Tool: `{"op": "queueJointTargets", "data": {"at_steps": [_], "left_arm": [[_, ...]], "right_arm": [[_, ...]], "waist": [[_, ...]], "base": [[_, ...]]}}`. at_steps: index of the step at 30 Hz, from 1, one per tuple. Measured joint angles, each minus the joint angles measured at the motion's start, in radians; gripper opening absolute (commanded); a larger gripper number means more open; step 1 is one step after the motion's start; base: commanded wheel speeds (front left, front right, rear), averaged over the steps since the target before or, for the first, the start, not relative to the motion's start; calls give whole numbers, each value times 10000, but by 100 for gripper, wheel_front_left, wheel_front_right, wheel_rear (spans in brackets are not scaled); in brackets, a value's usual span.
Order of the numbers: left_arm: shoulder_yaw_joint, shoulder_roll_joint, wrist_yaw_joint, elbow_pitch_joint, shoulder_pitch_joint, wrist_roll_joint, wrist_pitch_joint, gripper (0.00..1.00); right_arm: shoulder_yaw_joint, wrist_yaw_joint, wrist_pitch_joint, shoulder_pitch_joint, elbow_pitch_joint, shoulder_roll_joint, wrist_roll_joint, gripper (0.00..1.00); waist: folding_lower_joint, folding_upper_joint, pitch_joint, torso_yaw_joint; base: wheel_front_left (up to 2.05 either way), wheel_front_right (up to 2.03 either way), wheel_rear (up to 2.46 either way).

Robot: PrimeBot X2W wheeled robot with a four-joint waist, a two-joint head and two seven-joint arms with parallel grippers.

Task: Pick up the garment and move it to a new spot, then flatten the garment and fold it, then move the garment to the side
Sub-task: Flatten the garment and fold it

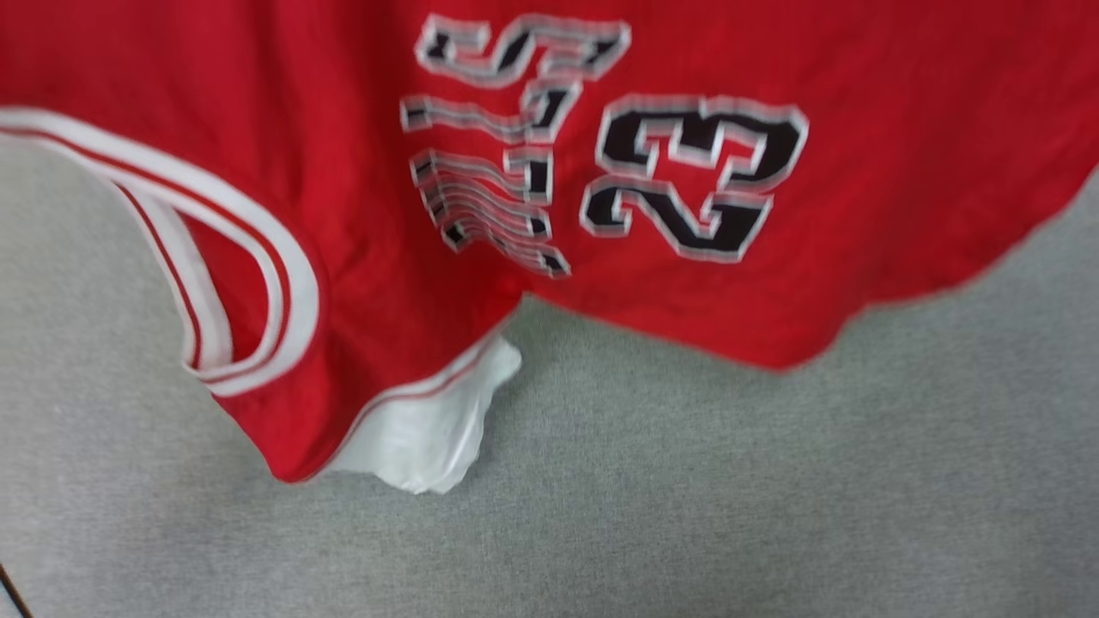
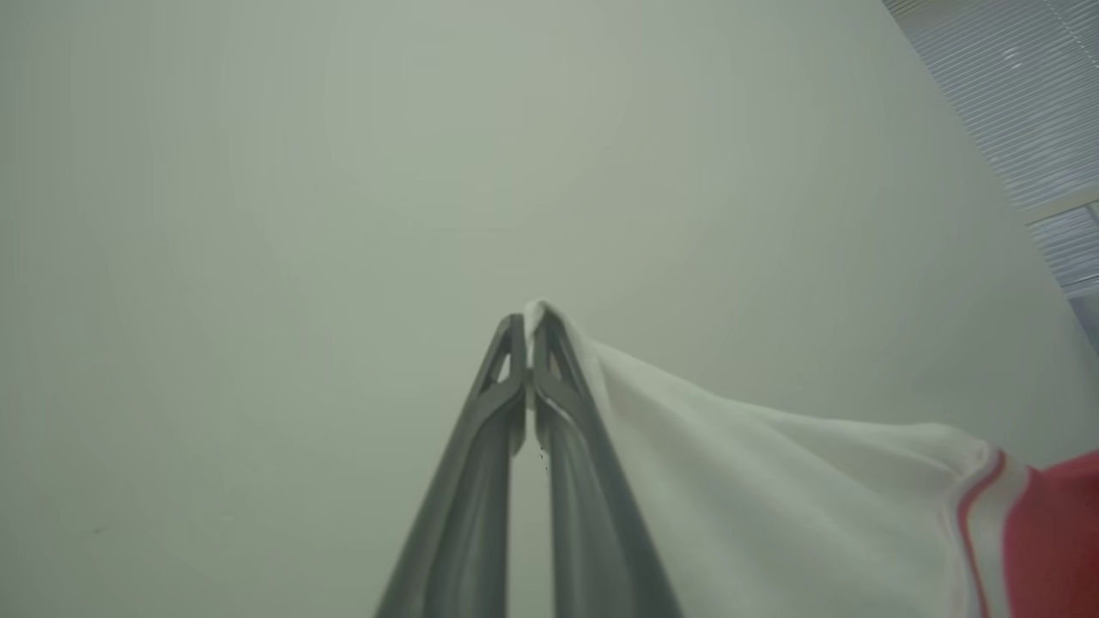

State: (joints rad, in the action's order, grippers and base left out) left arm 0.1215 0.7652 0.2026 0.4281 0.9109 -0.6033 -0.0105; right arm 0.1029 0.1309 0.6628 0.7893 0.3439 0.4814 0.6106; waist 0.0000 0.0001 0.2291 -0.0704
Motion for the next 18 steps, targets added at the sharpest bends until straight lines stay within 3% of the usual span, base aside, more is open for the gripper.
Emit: {"op": "queueJointTargets", "data": {"at_steps": [7, 18], "left_arm": [[625, -81, -947, -2132, 3272, 21, 211, 0], [2044, -1463, -2180, -6863, 8472, 993, -255, 0]], "right_arm": [[-593, 2, -453, 2380, -1174, 236, -449, 0], [-2010, 2, -1960, 6311, -4236, 560, -1438, 0]], "waist": [[1, 0, 1561, 44], [2, -1, 3869, 287]], "base": [[0, 0, 0], [0, 0, 0]]}}
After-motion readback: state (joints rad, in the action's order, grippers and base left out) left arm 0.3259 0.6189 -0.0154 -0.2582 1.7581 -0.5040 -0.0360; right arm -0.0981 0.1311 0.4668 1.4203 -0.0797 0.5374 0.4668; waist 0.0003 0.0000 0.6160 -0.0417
